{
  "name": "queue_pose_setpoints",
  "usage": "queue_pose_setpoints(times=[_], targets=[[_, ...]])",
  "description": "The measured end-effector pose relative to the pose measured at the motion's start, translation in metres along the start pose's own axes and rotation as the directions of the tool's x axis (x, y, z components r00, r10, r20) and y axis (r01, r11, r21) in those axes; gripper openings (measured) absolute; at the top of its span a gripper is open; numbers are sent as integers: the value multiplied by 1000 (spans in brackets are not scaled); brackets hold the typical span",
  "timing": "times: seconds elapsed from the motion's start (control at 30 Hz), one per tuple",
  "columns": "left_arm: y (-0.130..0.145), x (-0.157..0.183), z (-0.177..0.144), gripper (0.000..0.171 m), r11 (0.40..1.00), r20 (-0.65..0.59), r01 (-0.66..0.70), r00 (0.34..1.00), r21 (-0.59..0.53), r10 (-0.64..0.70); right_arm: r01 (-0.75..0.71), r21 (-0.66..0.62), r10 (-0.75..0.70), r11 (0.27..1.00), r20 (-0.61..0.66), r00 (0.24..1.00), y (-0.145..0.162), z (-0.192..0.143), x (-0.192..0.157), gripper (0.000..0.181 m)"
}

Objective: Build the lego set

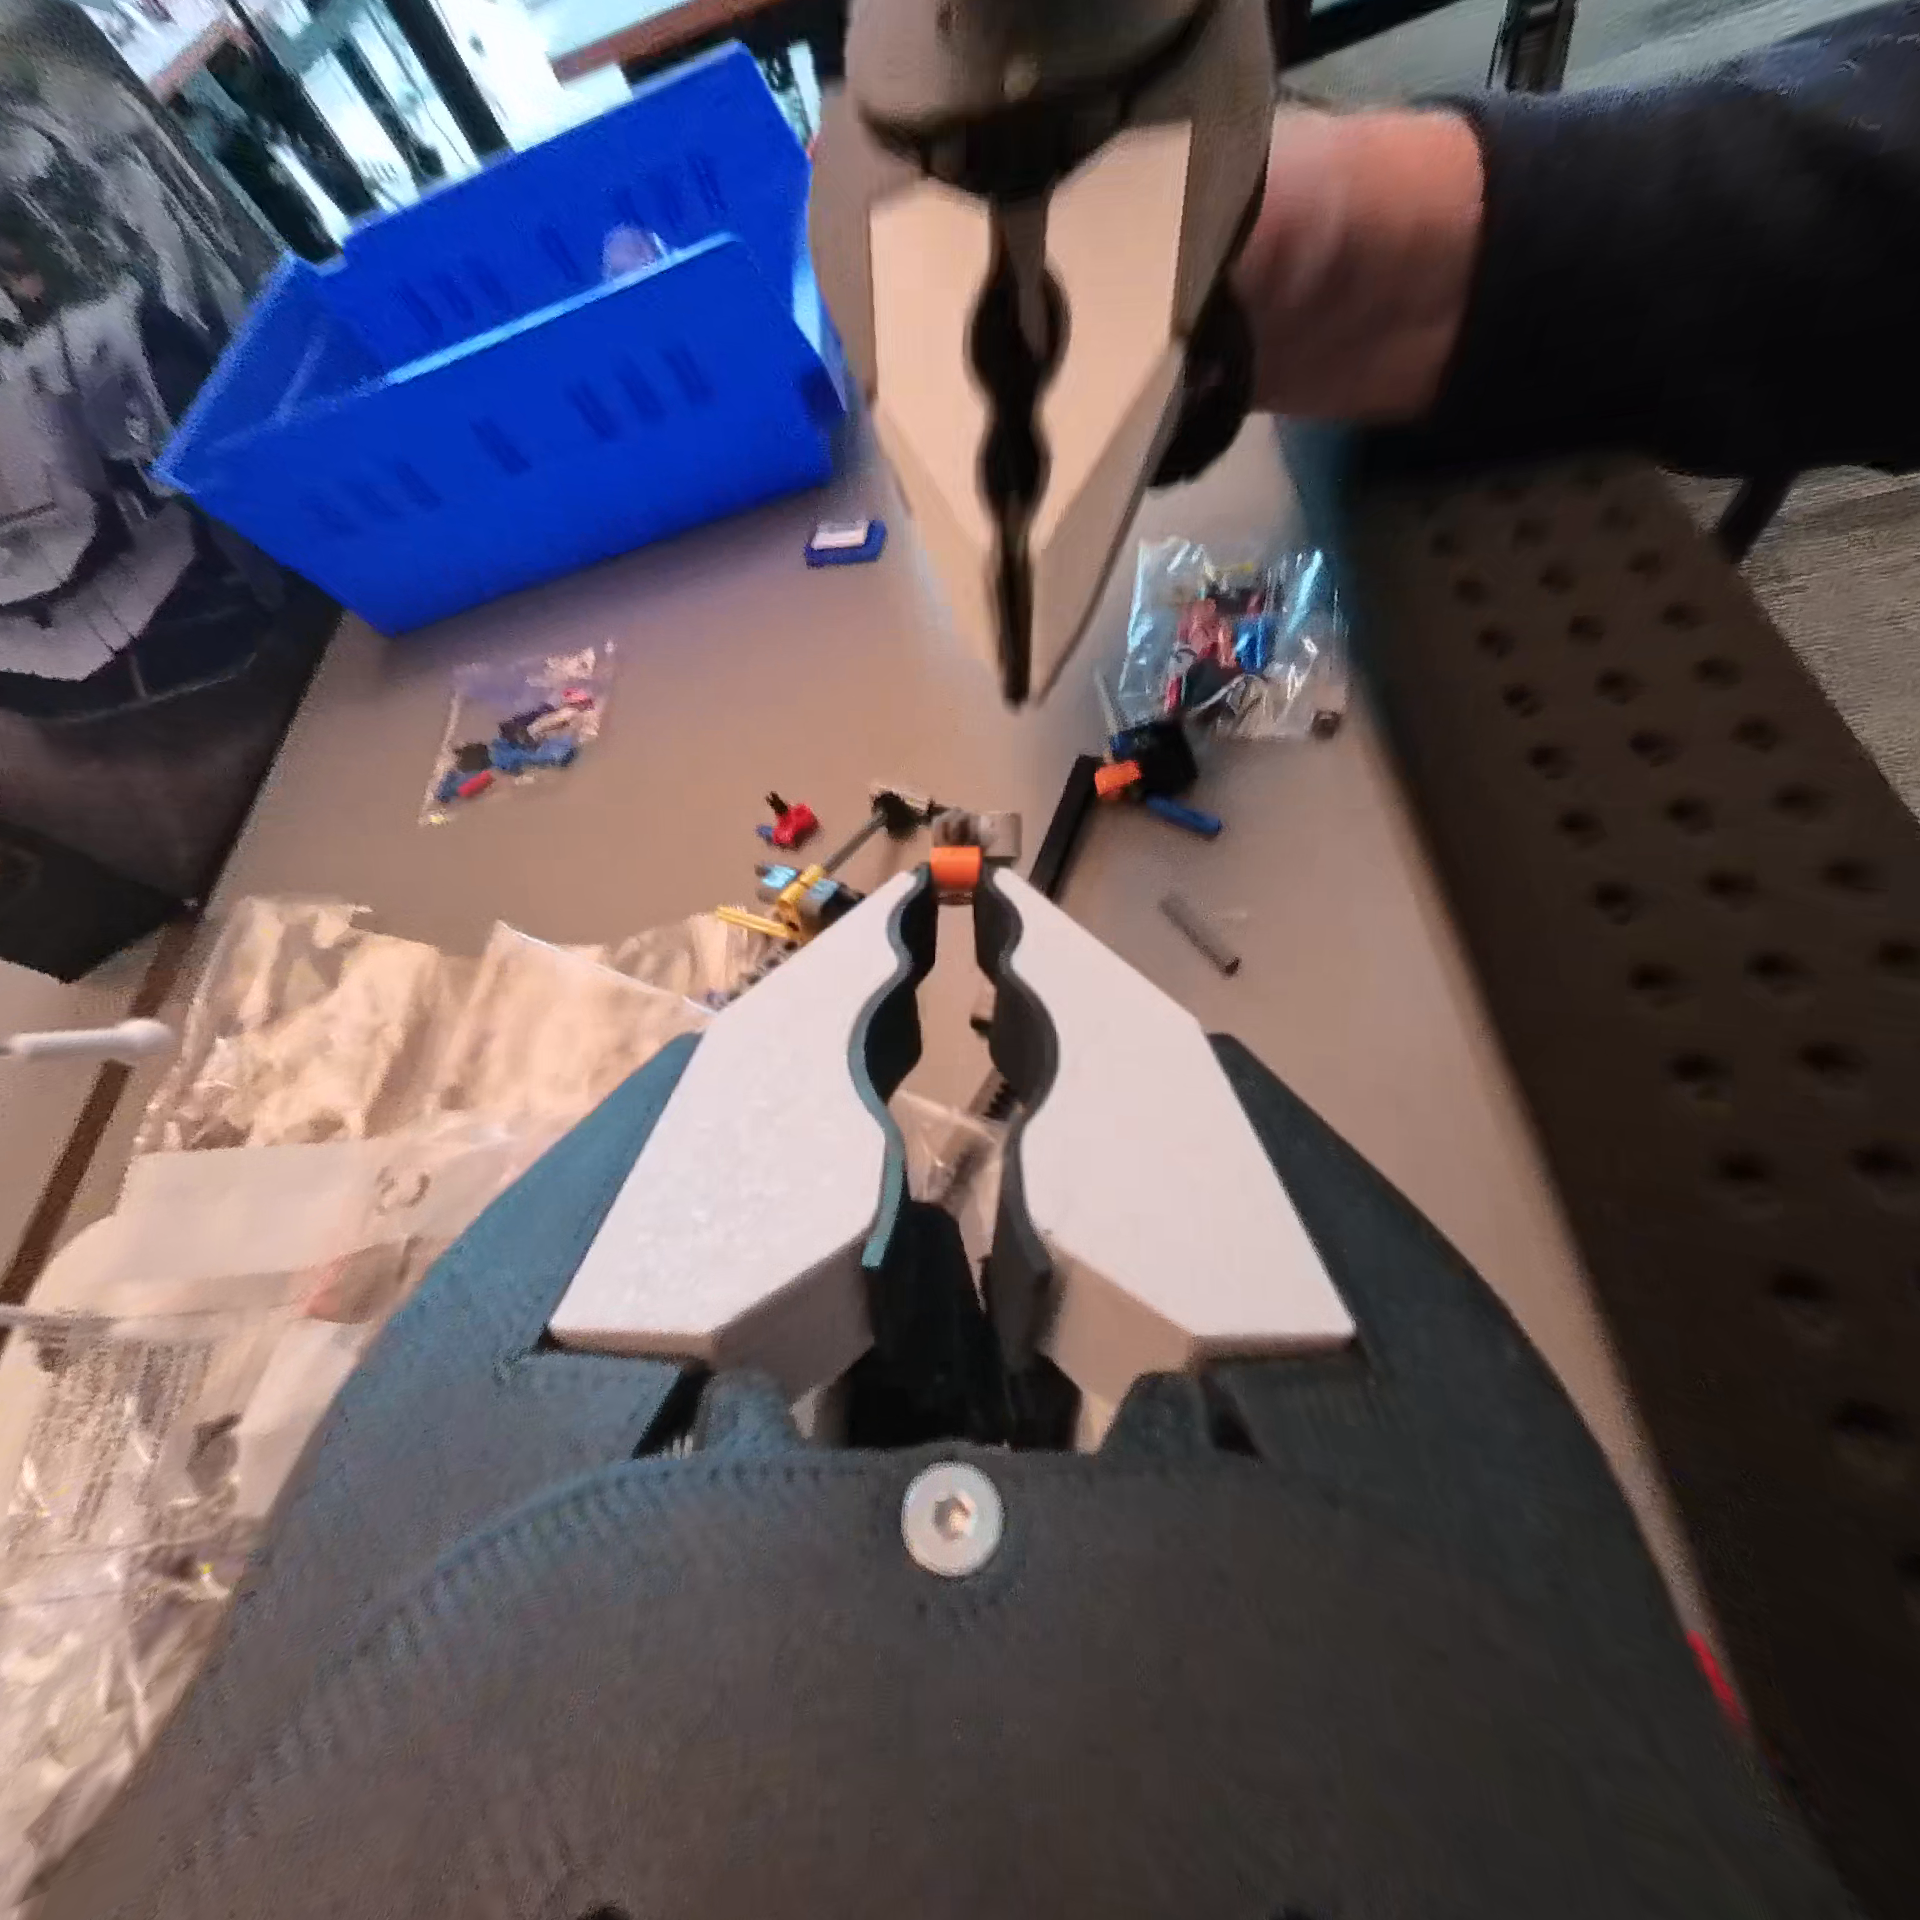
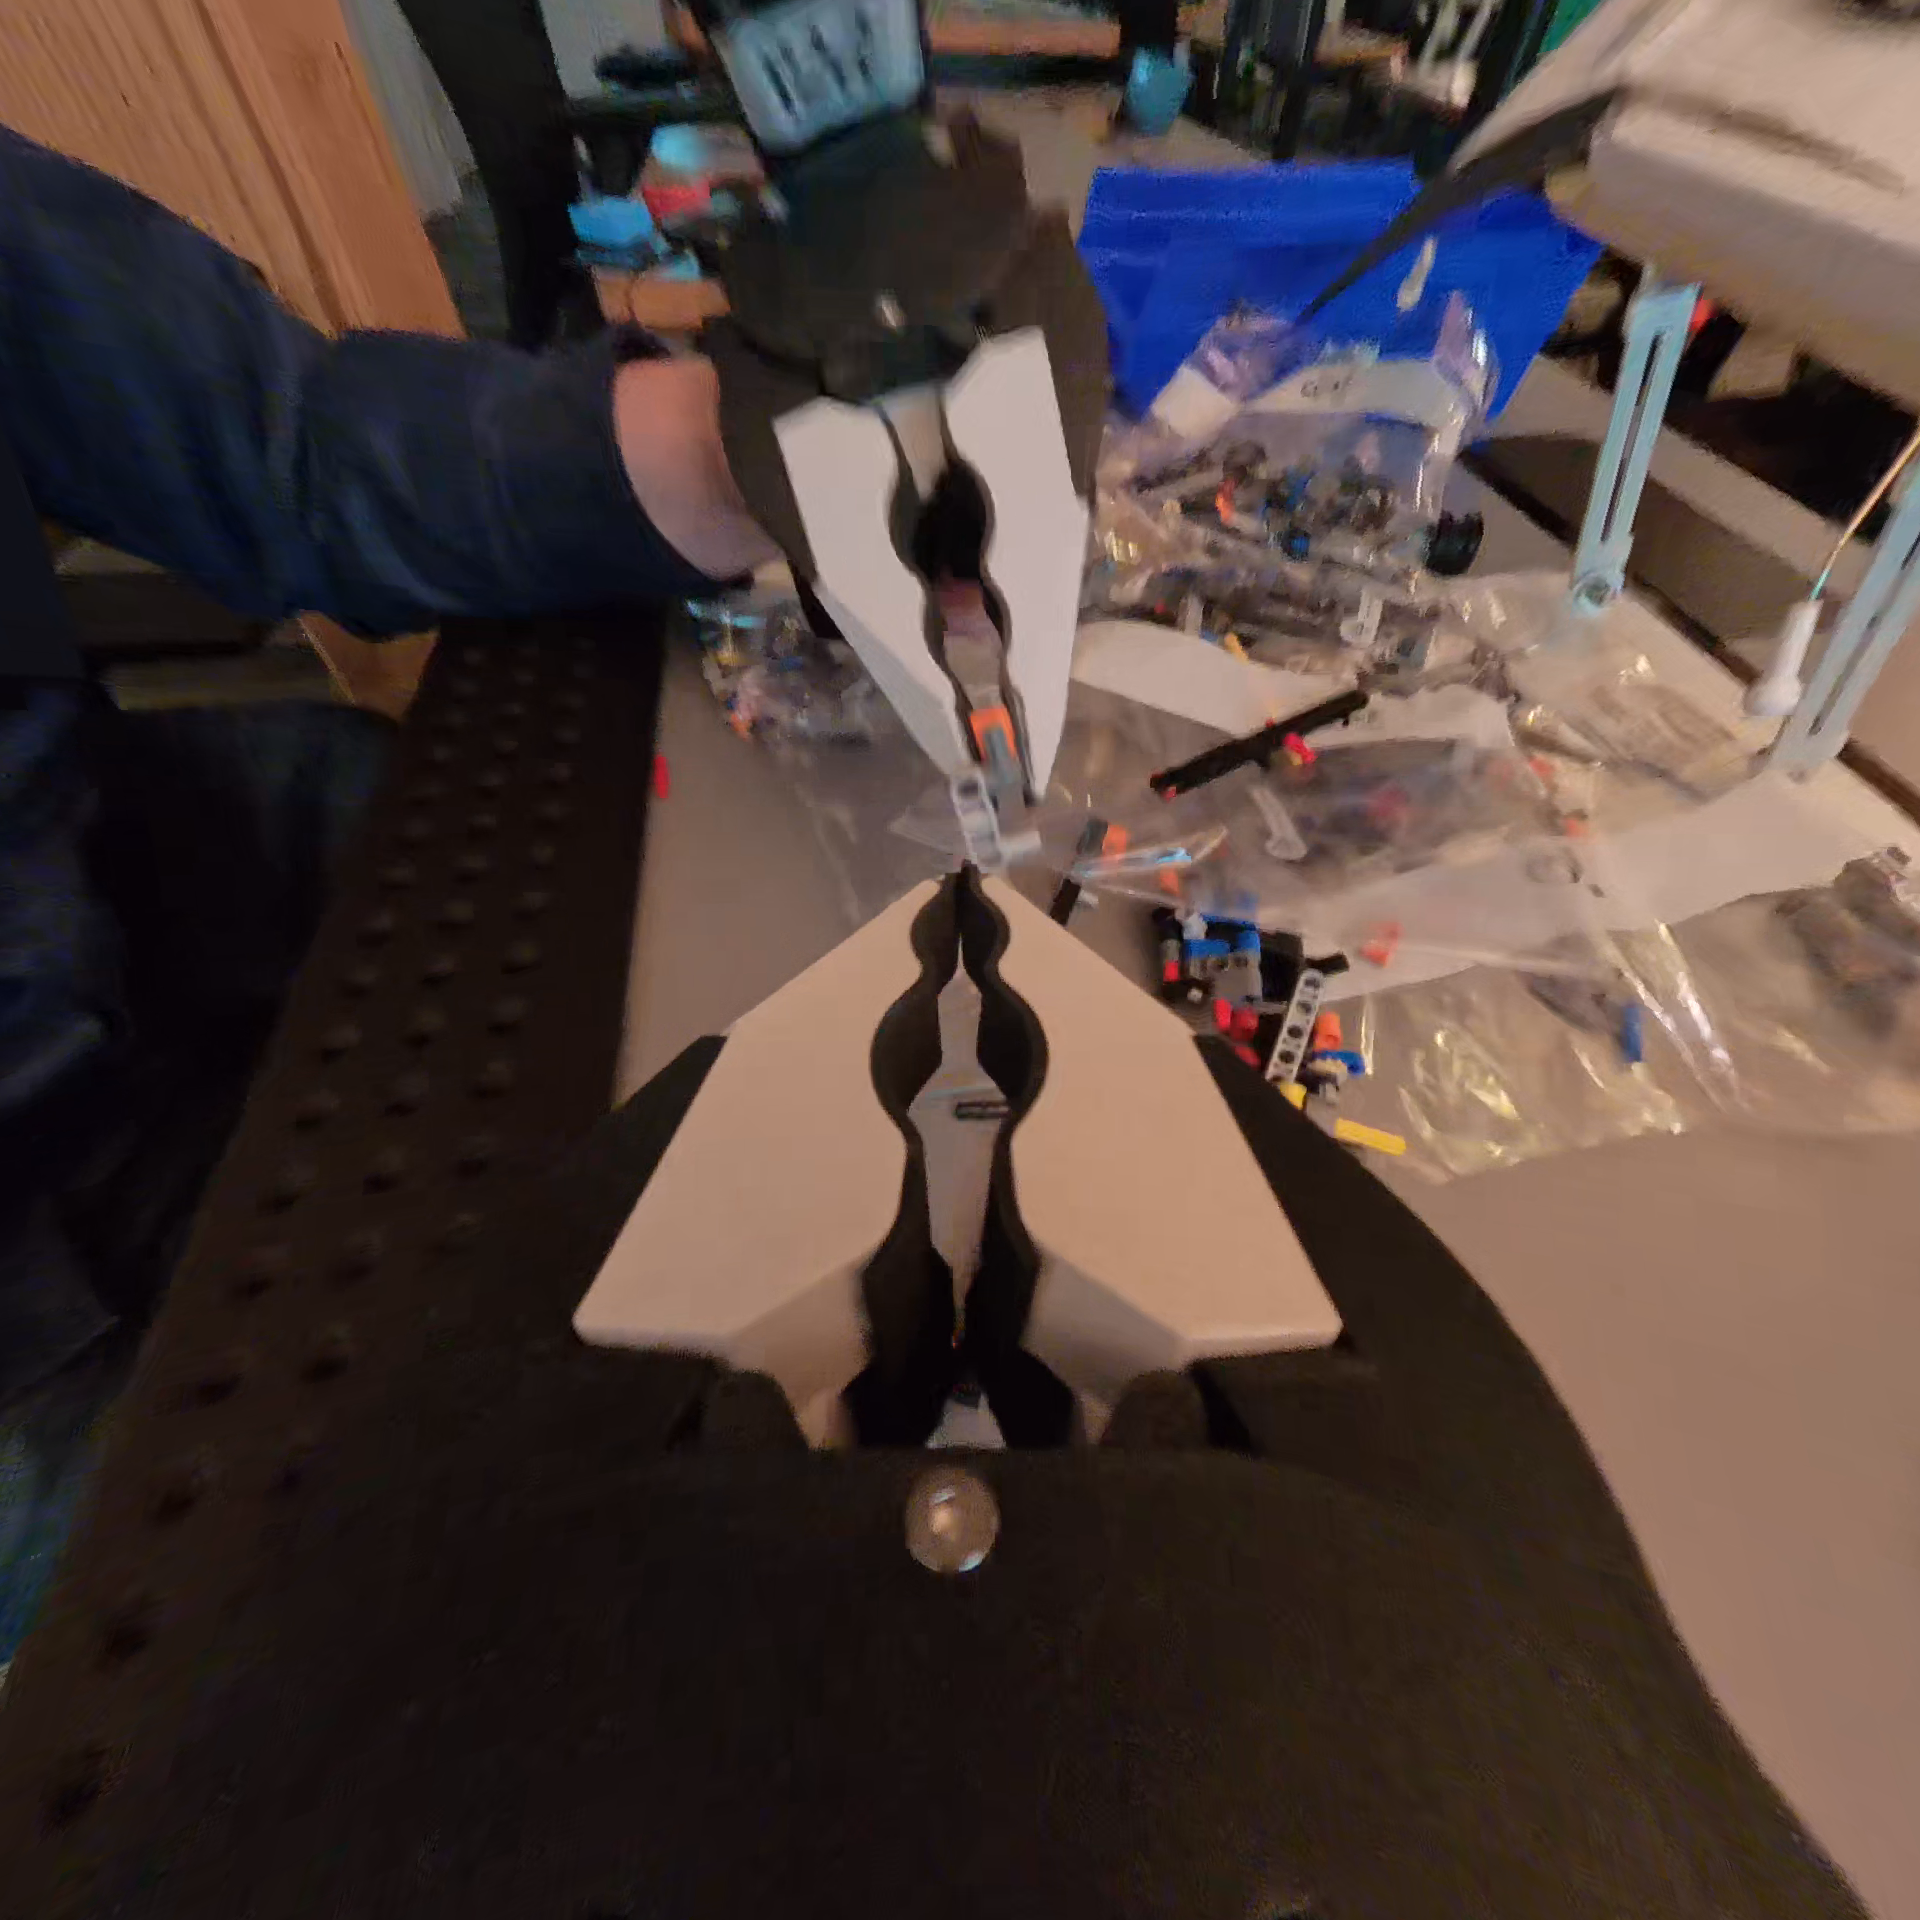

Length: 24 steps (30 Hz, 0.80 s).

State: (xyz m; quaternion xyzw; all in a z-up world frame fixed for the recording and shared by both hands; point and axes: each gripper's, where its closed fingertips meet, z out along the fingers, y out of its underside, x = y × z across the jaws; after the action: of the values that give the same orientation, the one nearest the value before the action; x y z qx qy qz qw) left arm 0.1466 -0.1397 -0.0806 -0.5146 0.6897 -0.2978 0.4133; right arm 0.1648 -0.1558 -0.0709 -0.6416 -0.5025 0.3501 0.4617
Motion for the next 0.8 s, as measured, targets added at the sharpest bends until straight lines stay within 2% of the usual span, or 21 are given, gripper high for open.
queue_pose_setpoints(times=[0.1, 0.17, 0.3, 0.33, 0.37, 0.53, 0.6, 0.8], targets=[[-2, 12, 8, 6, 999, -26, -45, 999, -4, 44, 12, -47, -12, 999, 2, 1000, 11, 14, 0, 0], [3, 12, 14, 6, 997, -14, -63, 998, -41, 63, 29, -44, -29, 999, -10, 1000, 10, 16, 0, 18], [3, 13, 18, 6, 997, -8, -62, 998, -38, 62, 75, -76, -77, 994, -22, 997, 12, 23, -2, 31], [3, 13, 19, 6, 997, -5, -65, 998, -39, 65, 91, -94, -93, 991, -23, 995, 15, 25, -4, 30], [4, 16, 21, 6, 997, -20, -66, 998, -46, 65, 106, -120, -113, 987, -50, 992, 17, 25, -1, 19], [1, 15, 21, 6, 994, 5, -101, 995, -50, 101, 104, -140, -113, 985, -56, 992, 17, 20, 0, 15], [2, 13, 18, 6, 992, 9, -114, 993, -58, 114, 107, -141, -115, 984, -52, 992, 17, 19, -1, 8], [0, 14, 15, 6, 988, 17, -138, 990, -66, 139, 91, -126, -97, 988, -45, 994, 12, 18, -4, 7]])
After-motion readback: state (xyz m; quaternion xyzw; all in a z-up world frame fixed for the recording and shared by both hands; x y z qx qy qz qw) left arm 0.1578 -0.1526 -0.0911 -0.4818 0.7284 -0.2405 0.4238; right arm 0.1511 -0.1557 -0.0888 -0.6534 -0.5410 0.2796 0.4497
